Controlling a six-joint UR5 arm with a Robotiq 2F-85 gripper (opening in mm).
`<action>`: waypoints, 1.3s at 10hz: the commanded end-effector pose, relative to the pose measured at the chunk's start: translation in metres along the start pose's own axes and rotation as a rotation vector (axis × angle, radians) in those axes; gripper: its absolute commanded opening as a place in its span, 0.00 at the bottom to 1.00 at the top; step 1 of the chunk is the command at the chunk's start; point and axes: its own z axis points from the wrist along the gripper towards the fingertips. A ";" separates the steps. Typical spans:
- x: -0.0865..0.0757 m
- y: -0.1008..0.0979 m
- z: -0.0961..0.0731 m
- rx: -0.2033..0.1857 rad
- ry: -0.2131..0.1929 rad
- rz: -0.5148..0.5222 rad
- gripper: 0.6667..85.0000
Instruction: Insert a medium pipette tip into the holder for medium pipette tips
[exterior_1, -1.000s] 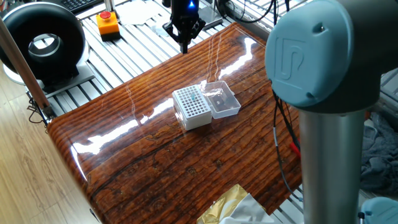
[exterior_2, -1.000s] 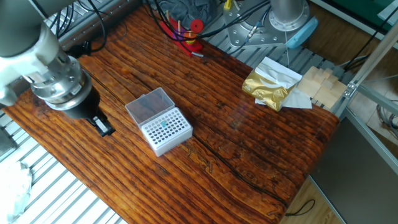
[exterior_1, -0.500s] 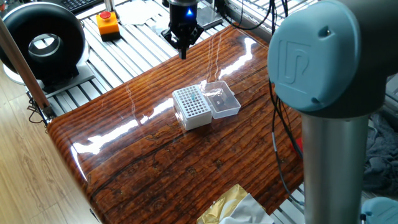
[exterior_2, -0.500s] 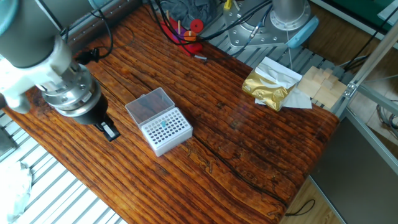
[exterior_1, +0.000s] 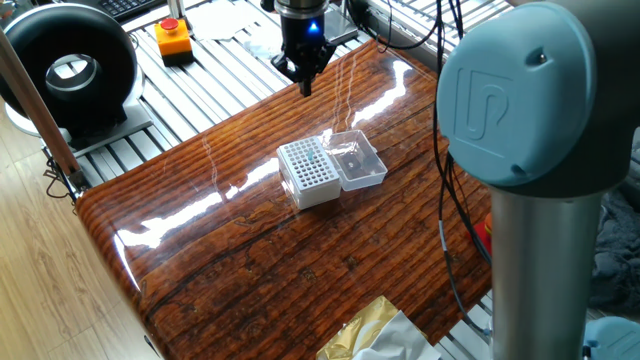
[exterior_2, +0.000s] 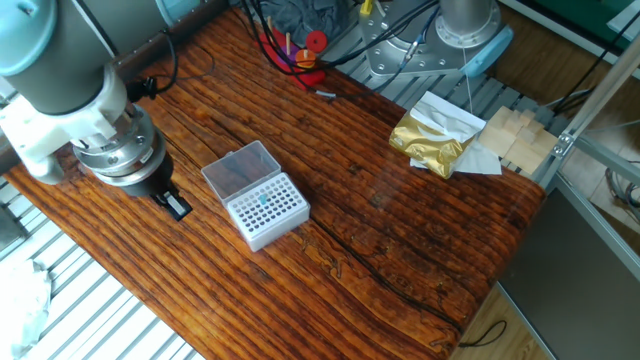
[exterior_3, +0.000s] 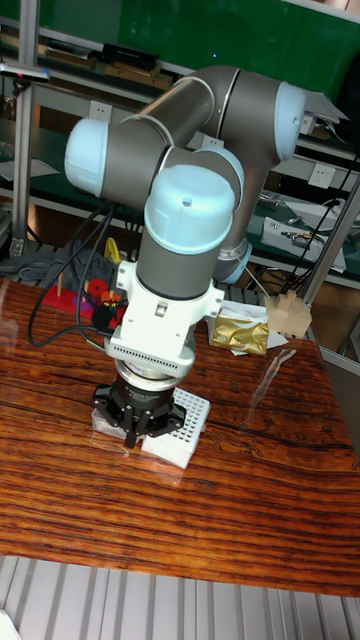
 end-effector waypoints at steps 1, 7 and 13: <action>0.000 0.002 0.001 -0.023 -0.003 0.005 0.00; 0.003 0.013 0.003 -0.073 0.011 0.035 0.00; 0.003 0.020 0.005 -0.110 0.014 0.068 0.00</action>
